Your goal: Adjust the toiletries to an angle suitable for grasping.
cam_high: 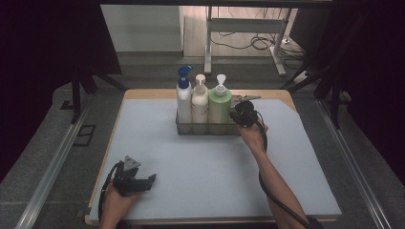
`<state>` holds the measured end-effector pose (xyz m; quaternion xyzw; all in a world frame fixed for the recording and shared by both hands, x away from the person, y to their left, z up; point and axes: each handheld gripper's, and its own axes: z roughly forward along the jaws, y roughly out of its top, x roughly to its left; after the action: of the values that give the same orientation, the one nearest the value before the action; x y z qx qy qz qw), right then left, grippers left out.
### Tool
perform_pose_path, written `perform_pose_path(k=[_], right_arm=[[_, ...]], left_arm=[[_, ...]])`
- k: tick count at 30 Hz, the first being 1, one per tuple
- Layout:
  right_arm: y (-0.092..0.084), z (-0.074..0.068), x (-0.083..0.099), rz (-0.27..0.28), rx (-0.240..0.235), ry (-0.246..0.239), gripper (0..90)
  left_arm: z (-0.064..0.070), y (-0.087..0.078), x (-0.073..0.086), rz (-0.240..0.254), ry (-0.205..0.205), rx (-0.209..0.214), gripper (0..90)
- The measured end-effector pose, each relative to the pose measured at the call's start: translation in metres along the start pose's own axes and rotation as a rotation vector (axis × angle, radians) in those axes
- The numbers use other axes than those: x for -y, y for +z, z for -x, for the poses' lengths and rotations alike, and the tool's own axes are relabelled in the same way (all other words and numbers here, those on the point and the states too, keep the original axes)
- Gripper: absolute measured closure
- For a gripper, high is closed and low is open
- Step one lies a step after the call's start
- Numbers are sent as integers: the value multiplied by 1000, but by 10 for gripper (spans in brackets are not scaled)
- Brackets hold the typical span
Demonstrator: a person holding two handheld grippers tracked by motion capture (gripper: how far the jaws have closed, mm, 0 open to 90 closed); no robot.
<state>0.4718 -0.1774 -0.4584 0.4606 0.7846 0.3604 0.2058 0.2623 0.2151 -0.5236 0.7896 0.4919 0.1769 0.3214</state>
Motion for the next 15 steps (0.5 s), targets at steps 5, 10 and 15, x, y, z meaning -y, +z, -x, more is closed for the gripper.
perform_pose_path(k=[5,10,15], right_arm=[[3,-3,1,-7,5,-6,896],[3,-3,1,-7,1,-6,896],[3,-2,1,-9,-5,-6,894]], left_arm=[[0,0,0,0,0,0,134],[0,0,0,0,0,0,134],[0,0,0,0,0,0,134]])
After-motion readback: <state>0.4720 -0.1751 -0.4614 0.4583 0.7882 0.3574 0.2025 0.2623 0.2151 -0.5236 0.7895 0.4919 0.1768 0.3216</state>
